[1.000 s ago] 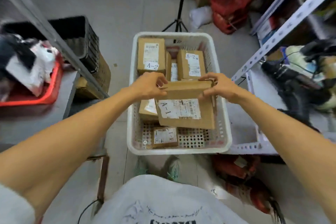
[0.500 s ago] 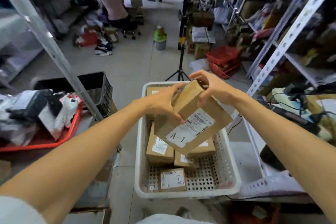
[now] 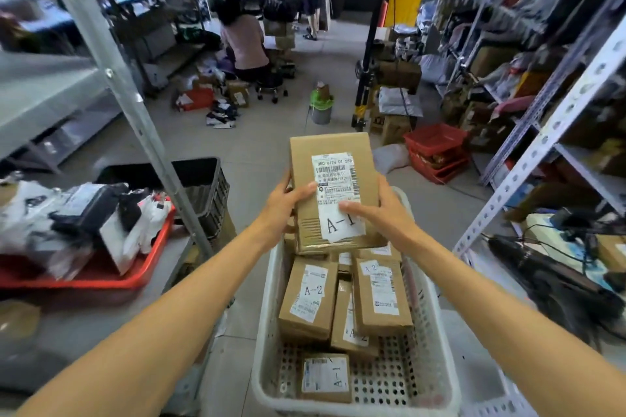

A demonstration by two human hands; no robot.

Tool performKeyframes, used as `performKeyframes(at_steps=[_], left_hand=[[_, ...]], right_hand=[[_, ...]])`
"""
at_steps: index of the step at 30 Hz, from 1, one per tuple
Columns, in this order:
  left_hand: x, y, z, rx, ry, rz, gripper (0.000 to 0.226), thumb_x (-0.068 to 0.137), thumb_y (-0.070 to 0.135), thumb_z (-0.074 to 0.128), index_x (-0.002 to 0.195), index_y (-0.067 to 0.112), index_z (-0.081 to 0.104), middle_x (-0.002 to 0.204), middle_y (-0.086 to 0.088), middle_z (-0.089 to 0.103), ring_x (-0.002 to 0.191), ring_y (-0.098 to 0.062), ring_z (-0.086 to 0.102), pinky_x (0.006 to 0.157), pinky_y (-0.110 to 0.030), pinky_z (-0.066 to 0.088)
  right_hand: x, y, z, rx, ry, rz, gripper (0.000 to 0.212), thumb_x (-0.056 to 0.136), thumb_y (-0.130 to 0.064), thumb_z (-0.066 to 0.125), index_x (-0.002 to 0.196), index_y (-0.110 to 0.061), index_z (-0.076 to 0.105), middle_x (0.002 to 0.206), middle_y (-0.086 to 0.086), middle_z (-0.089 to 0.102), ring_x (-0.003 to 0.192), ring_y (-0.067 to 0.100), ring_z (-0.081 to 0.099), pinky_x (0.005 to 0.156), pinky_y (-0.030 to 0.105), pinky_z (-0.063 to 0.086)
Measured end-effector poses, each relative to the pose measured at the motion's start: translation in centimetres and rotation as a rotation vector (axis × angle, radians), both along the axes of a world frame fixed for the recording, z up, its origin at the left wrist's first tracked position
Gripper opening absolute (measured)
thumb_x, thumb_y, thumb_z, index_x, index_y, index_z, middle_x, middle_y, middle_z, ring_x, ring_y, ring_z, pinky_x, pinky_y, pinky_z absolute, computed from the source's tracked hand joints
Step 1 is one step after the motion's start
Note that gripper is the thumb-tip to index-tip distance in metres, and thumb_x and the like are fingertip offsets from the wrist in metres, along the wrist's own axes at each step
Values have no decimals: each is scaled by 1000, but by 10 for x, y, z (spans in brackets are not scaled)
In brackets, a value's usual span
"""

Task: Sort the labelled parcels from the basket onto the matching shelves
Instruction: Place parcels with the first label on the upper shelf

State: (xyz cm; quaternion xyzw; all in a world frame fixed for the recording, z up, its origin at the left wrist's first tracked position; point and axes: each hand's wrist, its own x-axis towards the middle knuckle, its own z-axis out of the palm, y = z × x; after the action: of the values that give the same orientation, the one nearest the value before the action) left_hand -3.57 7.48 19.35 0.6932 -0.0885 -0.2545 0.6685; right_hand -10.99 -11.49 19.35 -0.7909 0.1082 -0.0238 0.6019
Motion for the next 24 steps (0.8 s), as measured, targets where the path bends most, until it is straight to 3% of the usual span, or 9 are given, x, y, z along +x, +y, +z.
performKeyframes(at_steps=[3, 5, 9, 14, 18, 20, 24], left_hand=[[-10, -1, -4, 48, -49, 45, 73, 96, 32, 53, 151, 41, 6, 124, 9, 57, 90, -6, 65, 64, -23, 56], [-17, 1, -6, 83, -74, 42, 77, 96, 30, 52, 150, 43, -2, 125, 9, 53, 90, -4, 64, 62, -18, 55], [-31, 9, -19, 115, -158, -37, 105, 84, 28, 71, 148, 46, -10, 134, 15, 43, 118, -13, 57, 94, -33, 52], [-41, 14, -36, 82, -148, -75, 118, 66, 43, 80, 147, 50, -5, 149, 10, 38, 123, -14, 54, 100, -45, 49], [-43, 10, -39, 50, -177, -158, 107, 74, 33, 80, 148, 51, 4, 147, 11, 41, 122, -10, 53, 99, -43, 50], [-45, 9, -36, 39, -186, -206, 109, 67, 40, 81, 146, 54, 7, 143, 13, 46, 124, -11, 53, 98, -45, 50], [-52, 11, -33, 35, -217, -332, 104, 72, 34, 80, 145, 56, 10, 131, 26, 49, 127, -7, 49, 104, -46, 45]], right_hand=[[-2, 9, -16, 97, -24, -6, 83, 77, -15, 79, 143, -23, 30, 125, -3, 61, 110, 8, 62, 94, 33, 52], [-6, 10, -26, 129, -27, 5, 88, 74, -17, 81, 144, -28, 29, 127, -4, 61, 112, 9, 62, 96, 37, 52], [-19, 10, -41, 134, -29, 2, 96, 70, -25, 82, 146, -35, 25, 130, -5, 60, 113, 12, 62, 95, 43, 52], [-41, 15, -41, 120, -27, -31, 104, 77, -9, 78, 152, -35, 10, 133, -8, 55, 116, 6, 58, 96, 34, 52], [-64, 20, -36, 112, -32, -147, 110, 72, -5, 81, 152, -32, 11, 137, -5, 53, 118, 7, 57, 94, 29, 51], [-79, 27, -32, 115, -45, -220, 109, 73, -3, 80, 152, -33, 11, 137, -5, 54, 117, 6, 58, 94, 28, 51], [-112, 51, -31, 63, -54, -388, 111, 72, -11, 83, 153, -32, 9, 141, -5, 50, 122, 5, 54, 99, 27, 48]])
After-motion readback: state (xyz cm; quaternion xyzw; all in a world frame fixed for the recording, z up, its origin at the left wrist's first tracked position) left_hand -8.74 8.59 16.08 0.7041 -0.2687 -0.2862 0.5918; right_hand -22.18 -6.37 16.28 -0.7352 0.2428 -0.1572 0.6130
